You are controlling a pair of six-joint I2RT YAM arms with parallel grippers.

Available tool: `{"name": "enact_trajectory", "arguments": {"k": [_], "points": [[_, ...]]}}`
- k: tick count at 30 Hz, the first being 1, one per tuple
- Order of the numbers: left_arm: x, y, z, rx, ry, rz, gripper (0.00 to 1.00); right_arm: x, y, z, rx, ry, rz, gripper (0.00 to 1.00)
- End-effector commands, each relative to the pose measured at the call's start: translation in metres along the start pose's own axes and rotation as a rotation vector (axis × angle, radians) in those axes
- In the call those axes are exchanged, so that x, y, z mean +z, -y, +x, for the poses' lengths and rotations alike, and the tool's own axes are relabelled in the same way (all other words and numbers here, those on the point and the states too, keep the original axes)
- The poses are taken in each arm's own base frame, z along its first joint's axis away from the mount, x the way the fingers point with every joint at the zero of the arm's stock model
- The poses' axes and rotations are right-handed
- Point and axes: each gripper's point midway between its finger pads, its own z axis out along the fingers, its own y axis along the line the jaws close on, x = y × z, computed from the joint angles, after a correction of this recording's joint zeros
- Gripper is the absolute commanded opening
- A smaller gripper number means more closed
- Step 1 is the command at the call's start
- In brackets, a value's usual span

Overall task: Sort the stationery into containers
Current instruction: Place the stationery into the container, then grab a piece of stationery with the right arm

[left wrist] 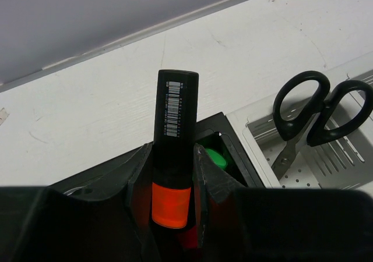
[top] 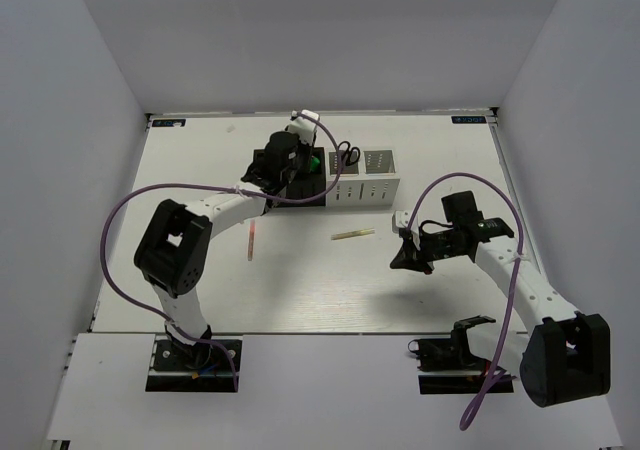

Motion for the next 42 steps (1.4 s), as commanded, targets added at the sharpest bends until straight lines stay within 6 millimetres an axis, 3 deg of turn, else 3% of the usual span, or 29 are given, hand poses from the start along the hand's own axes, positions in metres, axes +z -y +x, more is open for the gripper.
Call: {"name": "enact_trajectory", "arguments": {"k": [1, 3, 6, 8, 16, 19, 20, 26, 28, 29, 30, 31, 32, 33, 34, 35, 36, 37, 38, 39, 40, 41, 42], "points": [[-0.004, 0.0, -0.013, -0.028, 0.04, 0.003, 0.0, -0.003, 0.003, -0.012, -0.027, 0.029, -0.003, 0.03], [-0.004, 0.0, -0.014, -0.033, 0.041, 0.003, 0.0, -0.003, 0.002, -0.013, -0.026, 0.029, -0.003, 0.04], [-0.005, 0.0, -0.012, -0.04, 0.04, 0.005, 0.09, -0.003, 0.002, -0.012, -0.025, 0.027, -0.005, 0.08], [-0.006, -0.003, -0.012, -0.049, 0.039, -0.005, 0.26, -0.004, 0.004, -0.013, -0.031, 0.029, 0.002, 0.09], [-0.01, -0.003, -0.01, -0.052, 0.033, -0.008, 0.45, -0.004, 0.003, -0.013, -0.027, 0.029, -0.002, 0.1], [-0.01, -0.003, -0.013, -0.057, 0.036, -0.01, 0.59, -0.003, 0.002, -0.012, -0.031, 0.027, -0.005, 0.1], [-0.011, -0.003, -0.015, -0.056, 0.041, -0.009, 0.68, -0.004, 0.003, -0.012, -0.028, 0.027, -0.001, 0.12], [-0.015, -0.002, -0.032, -0.064, 0.07, 0.002, 0.72, -0.004, 0.003, -0.012, -0.025, 0.027, -0.004, 0.2], [-0.019, 0.0, -0.042, -0.072, 0.09, 0.016, 0.71, -0.004, 0.004, -0.013, -0.015, 0.024, 0.006, 0.45], [-0.021, 0.002, -0.049, -0.077, 0.104, 0.027, 0.68, -0.005, 0.004, -0.013, -0.004, 0.023, 0.007, 0.64], [-0.024, 0.005, -0.055, -0.078, 0.117, 0.038, 0.64, -0.006, 0.009, -0.016, 0.003, 0.024, 0.025, 0.9], [-0.027, 0.008, -0.064, -0.079, 0.134, 0.052, 0.58, -0.006, 0.012, -0.017, 0.034, 0.018, 0.032, 0.9], [-0.033, 0.017, -0.071, -0.077, 0.142, 0.082, 0.48, -0.007, 0.014, -0.017, 0.053, 0.01, 0.038, 0.9], [-0.04, 0.022, -0.082, -0.075, 0.159, 0.111, 0.18, -0.009, 0.017, -0.022, 0.08, 0.008, 0.047, 0.9], [-0.046, 0.031, -0.074, -0.063, 0.103, 0.137, 0.06, -0.009, 0.015, -0.02, 0.104, -0.001, 0.029, 0.9], [-0.061, 0.035, -0.099, -0.065, 0.142, 0.158, 0.0, -0.006, 0.013, -0.017, 0.129, -0.008, 0.001, 0.9], [-0.068, 0.043, -0.101, -0.058, 0.133, 0.192, 0.0, -0.007, 0.014, -0.023, 0.126, -0.002, -0.029, 0.9], [-0.078, 0.05, -0.084, -0.039, 0.052, 0.214, 0.0, -0.006, 0.011, -0.023, 0.147, -0.006, -0.051, 0.9], [-0.101, 0.05, -0.104, -0.081, 0.084, 0.23, 0.0, -0.004, 0.011, -0.021, 0.177, -0.012, -0.078, 0.82], [-0.111, 0.049, -0.099, -0.084, 0.052, 0.238, 0.05, -0.006, 0.013, -0.028, 0.163, -0.015, -0.109, 0.57], [-0.126, 0.048, -0.068, -0.096, -0.091, 0.237, 0.18, -0.006, 0.015, -0.031, 0.158, -0.016, -0.123, 0.38], [-0.147, 0.033, -0.081, -0.146, -0.075, 0.195, 0.31, -0.002, 0.025, -0.031, 0.173, -0.025, -0.142, 0.21], [-0.159, 0.023, -0.057, -0.15, -0.177, 0.15, 0.4, -0.002, 0.027, -0.032, 0.189, -0.037, -0.153, 0.09]]}}
